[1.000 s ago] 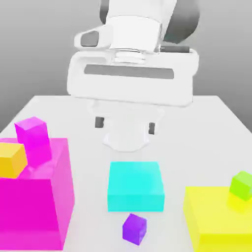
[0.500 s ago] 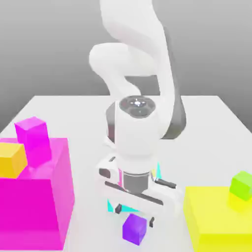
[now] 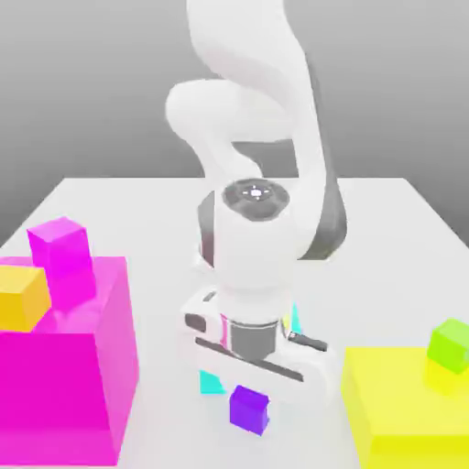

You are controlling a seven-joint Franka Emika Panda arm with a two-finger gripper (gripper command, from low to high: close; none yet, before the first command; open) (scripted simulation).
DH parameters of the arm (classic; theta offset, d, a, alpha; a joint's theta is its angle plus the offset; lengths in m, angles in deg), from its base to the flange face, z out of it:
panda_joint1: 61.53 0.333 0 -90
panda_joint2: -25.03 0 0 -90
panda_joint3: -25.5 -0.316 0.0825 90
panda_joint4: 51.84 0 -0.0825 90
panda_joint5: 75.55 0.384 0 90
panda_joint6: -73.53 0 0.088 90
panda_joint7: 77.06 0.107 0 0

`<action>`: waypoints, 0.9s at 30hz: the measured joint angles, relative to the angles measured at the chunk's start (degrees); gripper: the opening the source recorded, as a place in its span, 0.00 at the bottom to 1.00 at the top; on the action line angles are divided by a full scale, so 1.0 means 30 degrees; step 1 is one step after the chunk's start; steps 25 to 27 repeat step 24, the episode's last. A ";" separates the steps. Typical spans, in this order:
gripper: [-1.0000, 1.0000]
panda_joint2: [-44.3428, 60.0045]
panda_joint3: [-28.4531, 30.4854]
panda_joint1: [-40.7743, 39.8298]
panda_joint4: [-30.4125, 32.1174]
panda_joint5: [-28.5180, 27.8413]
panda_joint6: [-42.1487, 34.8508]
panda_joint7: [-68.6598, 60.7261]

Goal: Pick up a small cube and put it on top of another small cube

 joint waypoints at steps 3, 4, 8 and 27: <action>0.00 -0.1354 0.0551 -0.0841 -0.1867 0.0365 -0.2263 -0.0870; 0.00 -0.1833 0.0768 -0.1184 -0.2538 0.0550 -0.3074 -0.1139; 0.00 -0.3300 0.1564 -0.2851 -0.4616 0.1069 -0.6380 -0.0722; 1.00 -0.4745 0.3160 -0.5794 -0.6150 0.1697 -1.0925 0.3471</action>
